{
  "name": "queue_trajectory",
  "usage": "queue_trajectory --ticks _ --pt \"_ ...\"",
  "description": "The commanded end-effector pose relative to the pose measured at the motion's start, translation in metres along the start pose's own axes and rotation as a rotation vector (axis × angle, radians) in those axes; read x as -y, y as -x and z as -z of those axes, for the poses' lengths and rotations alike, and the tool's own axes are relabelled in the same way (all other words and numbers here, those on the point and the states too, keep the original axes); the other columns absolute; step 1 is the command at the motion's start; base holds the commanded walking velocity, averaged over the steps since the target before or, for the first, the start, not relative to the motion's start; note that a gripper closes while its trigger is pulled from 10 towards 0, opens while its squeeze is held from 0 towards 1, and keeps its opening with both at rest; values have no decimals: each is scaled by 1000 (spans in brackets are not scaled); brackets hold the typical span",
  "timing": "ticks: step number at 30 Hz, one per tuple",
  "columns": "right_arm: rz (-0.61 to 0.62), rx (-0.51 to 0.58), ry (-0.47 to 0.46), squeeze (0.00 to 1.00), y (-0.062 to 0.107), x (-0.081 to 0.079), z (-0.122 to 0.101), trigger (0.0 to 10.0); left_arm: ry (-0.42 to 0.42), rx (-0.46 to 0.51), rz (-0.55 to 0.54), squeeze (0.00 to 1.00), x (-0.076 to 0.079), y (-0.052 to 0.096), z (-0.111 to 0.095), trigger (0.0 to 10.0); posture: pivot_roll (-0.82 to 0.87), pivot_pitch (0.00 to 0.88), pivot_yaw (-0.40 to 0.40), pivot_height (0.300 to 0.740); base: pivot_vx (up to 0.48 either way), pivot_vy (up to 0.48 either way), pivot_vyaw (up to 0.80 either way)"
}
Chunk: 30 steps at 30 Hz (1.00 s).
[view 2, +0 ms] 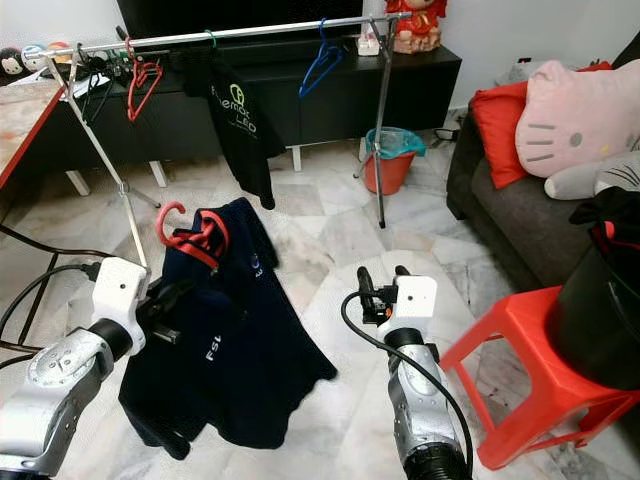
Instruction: Hang hanger
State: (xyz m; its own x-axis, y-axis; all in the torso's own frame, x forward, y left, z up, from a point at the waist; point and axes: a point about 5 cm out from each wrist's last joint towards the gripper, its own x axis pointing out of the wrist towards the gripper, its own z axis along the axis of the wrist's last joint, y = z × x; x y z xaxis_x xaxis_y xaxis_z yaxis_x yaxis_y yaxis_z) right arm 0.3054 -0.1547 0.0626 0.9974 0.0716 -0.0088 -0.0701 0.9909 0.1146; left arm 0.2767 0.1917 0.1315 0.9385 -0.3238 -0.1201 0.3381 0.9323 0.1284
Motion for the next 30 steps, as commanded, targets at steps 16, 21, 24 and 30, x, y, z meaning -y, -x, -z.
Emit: queue_trajectory --ticks 16,21,24,30 --pt "12 -4 15 0 -1 2 0 0 -19 61 -19 0 -2 -3 -5 10000 -4 15 5 740 0 0 0" --pt "7 -8 19 0 -2 0 0 0 -15 66 -6 0 1 -4 -5 10000 -4 9 5 740 0 0 0" --pt "-1 -14 23 0 -2 -1 1 0 -16 66 -3 0 1 -4 -5 10000 -3 8 5 740 0 0 0" --pt "1 -41 37 0 -3 -2 5 0 -20 67 -1 0 0 -4 -6 10000 -3 7 8 740 0 0 0"
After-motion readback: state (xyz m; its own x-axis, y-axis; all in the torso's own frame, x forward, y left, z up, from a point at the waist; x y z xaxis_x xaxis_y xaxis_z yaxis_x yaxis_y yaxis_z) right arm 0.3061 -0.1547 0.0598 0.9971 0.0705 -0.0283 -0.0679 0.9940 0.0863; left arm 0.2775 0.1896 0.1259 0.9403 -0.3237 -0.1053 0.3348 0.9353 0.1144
